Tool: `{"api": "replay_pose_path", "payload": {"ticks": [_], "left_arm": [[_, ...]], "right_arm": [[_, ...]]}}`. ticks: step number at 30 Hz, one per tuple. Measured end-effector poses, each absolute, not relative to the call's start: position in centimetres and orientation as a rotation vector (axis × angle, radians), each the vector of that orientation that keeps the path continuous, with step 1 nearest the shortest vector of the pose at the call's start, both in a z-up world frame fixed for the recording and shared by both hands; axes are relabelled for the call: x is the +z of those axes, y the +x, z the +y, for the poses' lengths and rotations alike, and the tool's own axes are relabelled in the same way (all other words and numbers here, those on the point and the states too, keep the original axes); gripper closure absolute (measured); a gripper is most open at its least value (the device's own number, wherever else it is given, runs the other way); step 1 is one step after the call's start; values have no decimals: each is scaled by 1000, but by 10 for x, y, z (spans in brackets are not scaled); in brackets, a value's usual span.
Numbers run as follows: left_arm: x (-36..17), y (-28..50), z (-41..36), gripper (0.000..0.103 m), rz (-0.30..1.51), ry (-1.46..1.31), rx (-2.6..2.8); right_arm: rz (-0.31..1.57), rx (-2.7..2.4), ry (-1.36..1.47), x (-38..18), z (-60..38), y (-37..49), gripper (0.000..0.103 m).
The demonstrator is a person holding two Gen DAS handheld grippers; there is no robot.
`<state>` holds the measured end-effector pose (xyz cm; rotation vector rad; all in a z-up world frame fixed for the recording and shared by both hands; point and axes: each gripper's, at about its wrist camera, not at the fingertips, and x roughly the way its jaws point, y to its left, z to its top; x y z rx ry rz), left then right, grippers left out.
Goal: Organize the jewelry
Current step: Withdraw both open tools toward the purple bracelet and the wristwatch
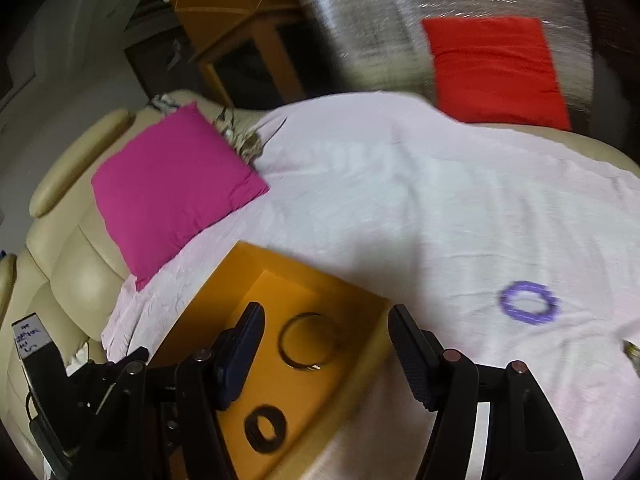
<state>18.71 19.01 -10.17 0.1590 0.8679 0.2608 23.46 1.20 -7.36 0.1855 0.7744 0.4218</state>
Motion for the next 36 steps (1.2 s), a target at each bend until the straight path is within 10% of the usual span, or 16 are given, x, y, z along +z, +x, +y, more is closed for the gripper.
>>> {"api": "replay_pose_path", "payload": {"ticks": [19,36], "left_arm": [[3,130,44,39,609,290,122],[-39,166,-53,39,663,330,33]], "right_arm": [[635,216,265,-27,-179,139,33],[666,71,356,-86,-297,113,33]]}}
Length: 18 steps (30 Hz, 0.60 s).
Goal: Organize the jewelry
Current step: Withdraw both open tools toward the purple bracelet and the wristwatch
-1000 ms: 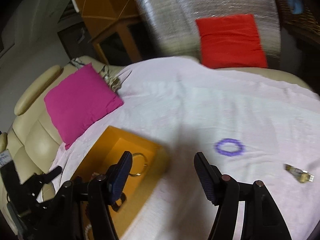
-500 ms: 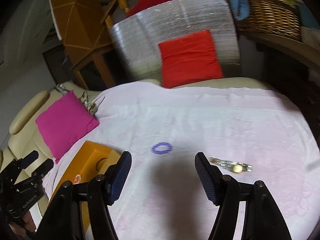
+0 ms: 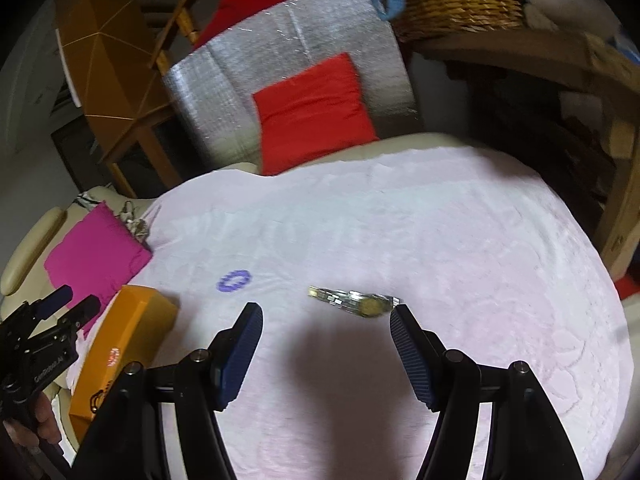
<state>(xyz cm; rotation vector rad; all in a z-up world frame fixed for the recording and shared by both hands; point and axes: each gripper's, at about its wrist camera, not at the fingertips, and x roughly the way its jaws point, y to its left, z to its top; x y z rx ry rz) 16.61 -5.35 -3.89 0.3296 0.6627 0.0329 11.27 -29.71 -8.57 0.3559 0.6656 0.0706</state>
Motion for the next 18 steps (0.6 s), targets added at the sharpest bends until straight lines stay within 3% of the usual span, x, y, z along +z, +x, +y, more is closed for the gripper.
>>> {"api": "replay_pose_path", "payload": {"ticks": [18], "left_arm": [[-144,236,-61,39,880,256,57]], "right_arm": [[825,81,260,-146,-306,151,33]]}}
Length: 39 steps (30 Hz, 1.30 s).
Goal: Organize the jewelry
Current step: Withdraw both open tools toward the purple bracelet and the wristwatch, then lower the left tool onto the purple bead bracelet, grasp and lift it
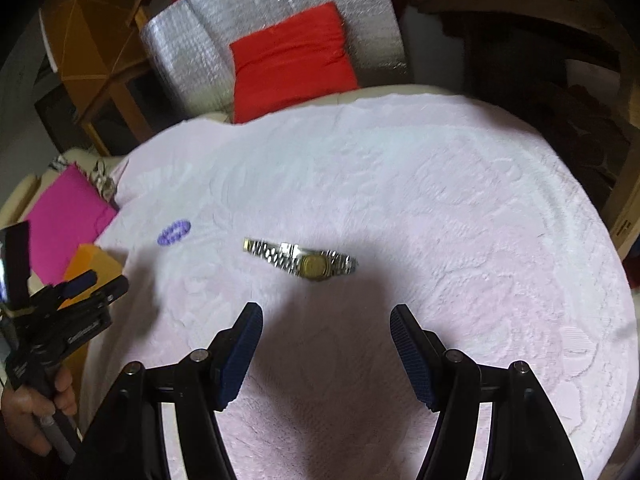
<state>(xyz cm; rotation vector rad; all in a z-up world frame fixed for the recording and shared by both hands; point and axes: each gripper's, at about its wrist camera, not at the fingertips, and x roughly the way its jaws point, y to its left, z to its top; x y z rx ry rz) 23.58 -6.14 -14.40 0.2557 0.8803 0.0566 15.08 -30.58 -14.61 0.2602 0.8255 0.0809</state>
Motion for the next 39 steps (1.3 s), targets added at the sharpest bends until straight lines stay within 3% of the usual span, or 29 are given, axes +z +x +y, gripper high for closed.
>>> {"api": "replay_pose_path", "payload": {"ticks": [13,27,37,39], "left_arm": [[-162,268,-24,39,929,177,91],[-160,346,-39,39,951,92,-13],[-160,350,-58,39,918,63,-122],[-157,353,-62,28,901,67,-128]], "right_arm": [[840,33,273,-166,-300,192,33],[802,12,400,-168,-332,213,33],[803,46,381,-173,-325,220,33],[794,43,392,-174,-325,218,33]]}}
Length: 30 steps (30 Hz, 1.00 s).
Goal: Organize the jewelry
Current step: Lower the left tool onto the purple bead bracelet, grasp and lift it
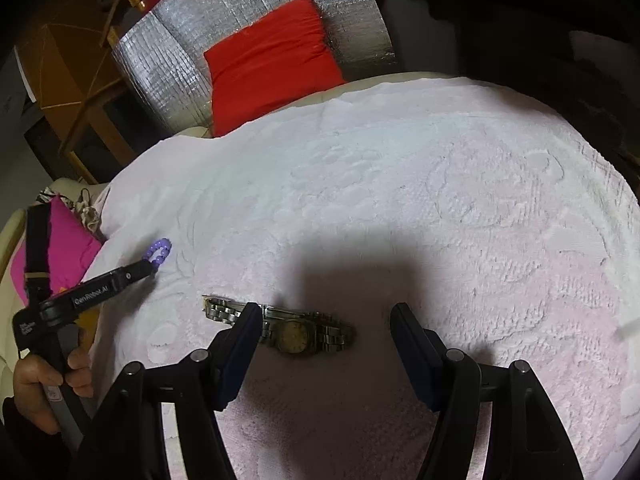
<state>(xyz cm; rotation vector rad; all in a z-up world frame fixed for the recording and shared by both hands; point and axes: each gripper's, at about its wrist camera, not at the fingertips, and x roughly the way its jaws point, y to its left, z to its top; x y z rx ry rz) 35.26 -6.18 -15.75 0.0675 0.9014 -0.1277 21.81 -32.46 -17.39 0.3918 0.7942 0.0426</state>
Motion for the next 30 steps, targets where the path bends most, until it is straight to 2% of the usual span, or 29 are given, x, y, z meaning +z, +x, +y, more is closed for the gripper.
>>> {"api": "replay_pose_path", "payload": {"ticks": [2,7,10,11,12,13,14,15,16,17,22,23,25,26,30], "left_arm": [[-158,360,-65,24,884,80,-103],[-177,379,-67,24,962,12,-118],[-180,376,-69,25,935,29,-128],[-180,375,-69,33,932,22,-140],[-179,372,-67,49,927,14,-149],[-179,371,-68,57,918,17,-157],[-178,369,-68,73,913,22,-168],[-177,367,-68,81,913,21,-179],[-176,365,-69,84,913,18,-192],[-175,363,-69,93,915,19,-206],[-172,339,-69,94,930,38,-305],[-172,333,-69,94,933,46,-322],[-170,323,-69,94,938,50,-347],[-168,315,-69,93,941,54,-363],[-162,280,-71,93,963,72,-403]], "right_arm": [[794,41,397,-174,-324,215,33],[796,47,397,-176,-322,213,33],[798,54,391,-175,-322,213,33],[798,57,395,-175,-323,213,33],[796,60,400,-174,-323,213,33],[791,65,404,-174,-324,213,33],[785,71,404,-173,-324,213,33],[778,75,403,-173,-324,214,33],[773,78,405,-173,-324,215,33],[769,85,416,-174,-324,217,33],[806,175,445,-177,-315,224,35],[813,186,429,-176,-311,223,37],[839,224,403,-176,-305,221,51],[861,259,393,-176,-301,218,54],[877,311,324,-169,-292,203,54]]}}
